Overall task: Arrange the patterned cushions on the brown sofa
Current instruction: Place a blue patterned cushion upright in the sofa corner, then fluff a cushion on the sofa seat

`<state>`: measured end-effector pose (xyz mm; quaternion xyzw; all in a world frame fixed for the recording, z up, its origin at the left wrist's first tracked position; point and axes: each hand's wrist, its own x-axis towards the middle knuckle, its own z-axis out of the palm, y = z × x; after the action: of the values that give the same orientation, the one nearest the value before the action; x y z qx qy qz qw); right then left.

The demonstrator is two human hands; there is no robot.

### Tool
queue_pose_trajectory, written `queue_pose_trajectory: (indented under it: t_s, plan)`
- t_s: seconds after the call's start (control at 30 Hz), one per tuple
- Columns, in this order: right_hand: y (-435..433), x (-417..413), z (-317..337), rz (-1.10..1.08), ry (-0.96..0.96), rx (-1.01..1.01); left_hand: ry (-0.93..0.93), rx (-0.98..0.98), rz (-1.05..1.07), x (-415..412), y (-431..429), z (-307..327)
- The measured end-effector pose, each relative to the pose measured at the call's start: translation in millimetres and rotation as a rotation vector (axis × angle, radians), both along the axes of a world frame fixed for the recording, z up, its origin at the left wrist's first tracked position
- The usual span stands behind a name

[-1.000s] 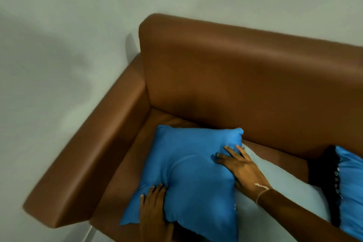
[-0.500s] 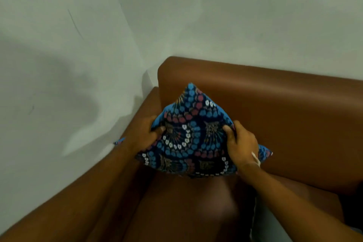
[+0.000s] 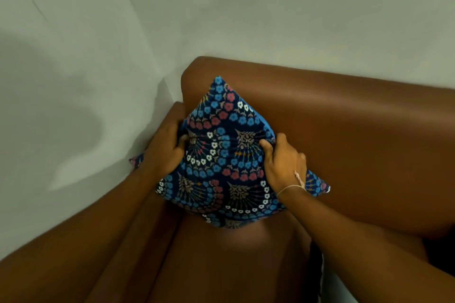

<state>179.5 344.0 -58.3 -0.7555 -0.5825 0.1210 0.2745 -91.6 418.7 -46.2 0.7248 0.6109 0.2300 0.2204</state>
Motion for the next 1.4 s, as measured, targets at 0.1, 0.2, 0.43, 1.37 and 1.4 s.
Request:
queue_pose_trajectory:
  t_s: [0.1, 0.2, 0.43, 1.37, 1.4]
  plan:
    - [-14.9, 4.3, 7.3, -0.049, 0.033, 0.138, -0.026, 0.228, 0.172, 4.8, -25.4, -0.5]
    - [-26.2, 10.9, 13.8, -0.019, 0.058, 0.198, -0.077, 0.354, 0.256, 19.6, -43.7, -2.8]
    - [-61.6, 54.2, 30.3, 0.006, 0.122, 0.159, -0.033, 0.444, 0.309, 69.0, -99.3, -1.5]
    - [-440.9, 314.1, -178.6, 0.425, -0.262, -0.333, 0.54, 0.017, -0.335, 266.2, -458.0, -199.4]
    - [-441.1, 306.1, -178.7, 0.385, -0.244, -0.293, 0.517, 0.041, -0.338, 264.7, -455.9, -199.1]
